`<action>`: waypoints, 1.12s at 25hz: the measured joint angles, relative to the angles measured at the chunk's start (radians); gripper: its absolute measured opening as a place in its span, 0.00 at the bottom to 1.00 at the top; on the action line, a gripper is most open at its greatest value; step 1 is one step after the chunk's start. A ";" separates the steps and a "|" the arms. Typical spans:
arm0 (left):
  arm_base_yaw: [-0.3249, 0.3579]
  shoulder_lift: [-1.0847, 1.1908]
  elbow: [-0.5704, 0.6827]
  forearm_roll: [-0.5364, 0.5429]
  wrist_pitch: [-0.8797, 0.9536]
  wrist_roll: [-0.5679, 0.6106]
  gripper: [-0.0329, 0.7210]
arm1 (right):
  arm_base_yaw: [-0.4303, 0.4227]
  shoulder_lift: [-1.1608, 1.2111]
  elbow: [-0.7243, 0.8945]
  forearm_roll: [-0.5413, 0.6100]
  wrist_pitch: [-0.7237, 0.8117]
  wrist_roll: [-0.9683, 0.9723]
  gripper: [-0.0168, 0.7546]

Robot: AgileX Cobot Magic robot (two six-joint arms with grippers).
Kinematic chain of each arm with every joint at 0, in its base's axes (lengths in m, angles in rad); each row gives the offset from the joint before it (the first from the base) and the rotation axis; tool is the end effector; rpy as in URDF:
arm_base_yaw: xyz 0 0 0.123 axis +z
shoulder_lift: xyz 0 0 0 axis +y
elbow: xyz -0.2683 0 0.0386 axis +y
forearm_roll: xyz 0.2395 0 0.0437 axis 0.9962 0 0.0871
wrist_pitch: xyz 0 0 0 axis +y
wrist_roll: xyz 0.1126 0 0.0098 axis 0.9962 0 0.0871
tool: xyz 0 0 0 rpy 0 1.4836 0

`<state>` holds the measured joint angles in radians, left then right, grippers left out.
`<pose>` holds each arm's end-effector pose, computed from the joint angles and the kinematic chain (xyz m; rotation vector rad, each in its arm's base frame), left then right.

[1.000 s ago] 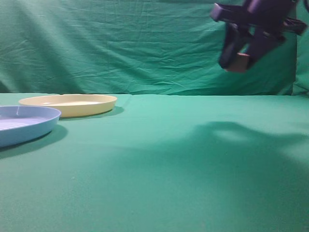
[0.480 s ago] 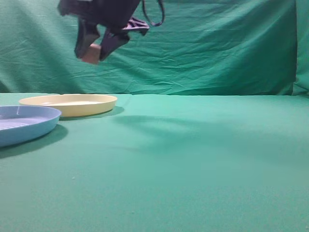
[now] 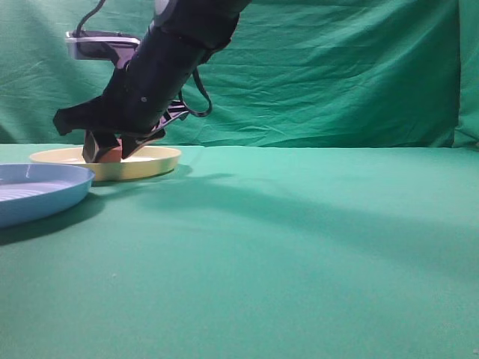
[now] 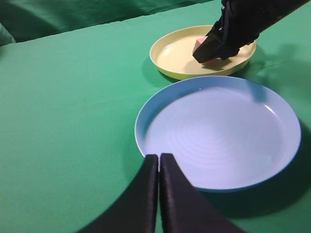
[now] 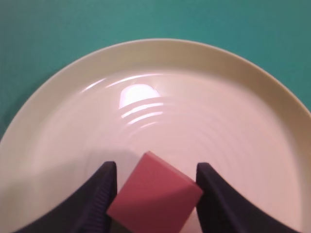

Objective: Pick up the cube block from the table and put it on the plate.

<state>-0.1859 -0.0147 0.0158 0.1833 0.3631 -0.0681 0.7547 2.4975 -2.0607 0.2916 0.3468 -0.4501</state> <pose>0.0793 -0.0075 0.1708 0.2206 1.8284 0.0020 0.4007 0.3920 0.1205 -1.0711 2.0172 0.4176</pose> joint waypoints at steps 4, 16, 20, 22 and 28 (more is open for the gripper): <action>0.000 0.000 0.000 0.000 0.000 0.000 0.04 | 0.000 -0.001 -0.002 -0.002 -0.009 -0.013 0.79; 0.000 0.000 0.000 0.000 0.000 0.000 0.04 | 0.000 -0.292 -0.002 -0.089 0.417 0.098 0.45; 0.000 0.000 0.000 0.000 0.000 0.000 0.04 | -0.019 -0.415 -0.004 -0.184 0.645 0.308 0.09; 0.000 0.000 0.000 0.000 0.000 0.000 0.04 | -0.046 -0.464 -0.004 -0.208 0.739 0.372 0.02; 0.000 0.000 0.000 0.000 0.000 0.000 0.04 | -0.072 -0.606 -0.004 -0.256 0.877 0.415 0.02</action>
<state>-0.1859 -0.0147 0.0158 0.1833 0.3631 -0.0681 0.6826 1.8911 -2.0645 0.0355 1.2237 -0.0350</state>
